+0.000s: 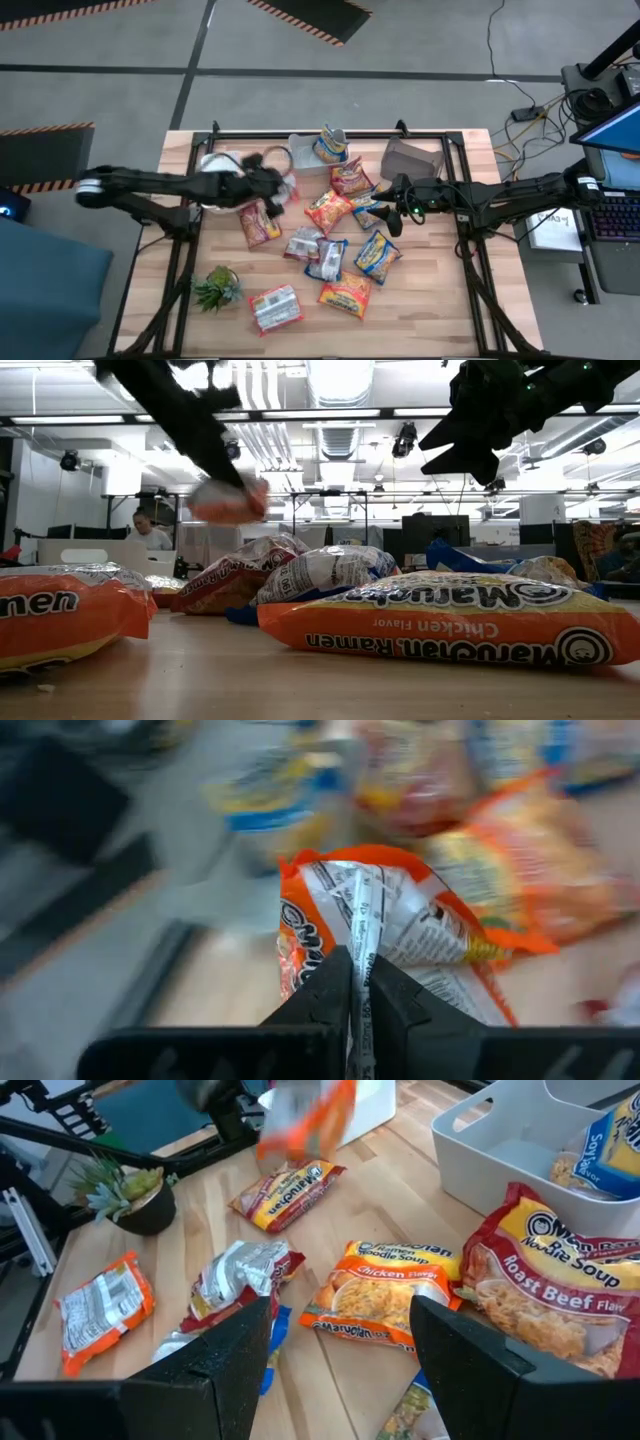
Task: Sort Maruchan noodles
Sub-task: Put the top left orange noodle into the white bin, then put the top left red noodle pack into the black bin
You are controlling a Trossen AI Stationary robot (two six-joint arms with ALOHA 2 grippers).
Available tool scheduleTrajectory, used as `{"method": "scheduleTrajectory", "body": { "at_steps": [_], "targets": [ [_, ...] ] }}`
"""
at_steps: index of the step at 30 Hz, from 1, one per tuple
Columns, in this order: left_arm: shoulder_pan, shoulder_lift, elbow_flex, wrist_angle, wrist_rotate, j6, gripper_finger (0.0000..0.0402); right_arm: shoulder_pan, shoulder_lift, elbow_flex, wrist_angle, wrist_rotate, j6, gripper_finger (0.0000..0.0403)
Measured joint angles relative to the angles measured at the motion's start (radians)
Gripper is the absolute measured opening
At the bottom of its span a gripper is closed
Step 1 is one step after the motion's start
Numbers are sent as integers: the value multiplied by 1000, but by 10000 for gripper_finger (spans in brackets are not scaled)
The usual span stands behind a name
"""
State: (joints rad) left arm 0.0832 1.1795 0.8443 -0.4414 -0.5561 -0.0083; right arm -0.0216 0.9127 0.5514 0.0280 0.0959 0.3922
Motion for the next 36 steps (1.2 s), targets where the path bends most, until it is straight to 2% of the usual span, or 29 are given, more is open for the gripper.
{"method": "scheduleTrajectory", "body": {
  "at_steps": [4,6,10,14,22,25,30,31,33,36],
  "targets": [
    [35,-111,74,-368,-242,-179,0,0,1,0,0,0,-9,226],
    [68,-148,94,-519,-288,-302,0,0,1,0,0,0,-15,226],
    [145,-187,68,-649,-290,-478,0,0,1,0,0,1,-27,226],
    [203,-178,36,-659,-274,-533,9,0,1,0,0,1,-27,226],
    [249,-89,91,-726,-234,-532,96,9,1,0,0,1,-14,226],
    [234,-66,114,-671,-128,-488,125,9,2,0,0,0,-10,226],
    [165,-22,90,-503,339,-340,146,11,2,0,-1,0,-8,226],
    [140,-6,82,-472,407,-328,149,11,2,0,-1,0,-8,226],
    [81,37,77,-445,464,-308,158,11,2,0,-1,0,-9,227],
    [0,117,76,-456,421,-287,180,11,2,0,-1,0,-15,228]
  ]
}}
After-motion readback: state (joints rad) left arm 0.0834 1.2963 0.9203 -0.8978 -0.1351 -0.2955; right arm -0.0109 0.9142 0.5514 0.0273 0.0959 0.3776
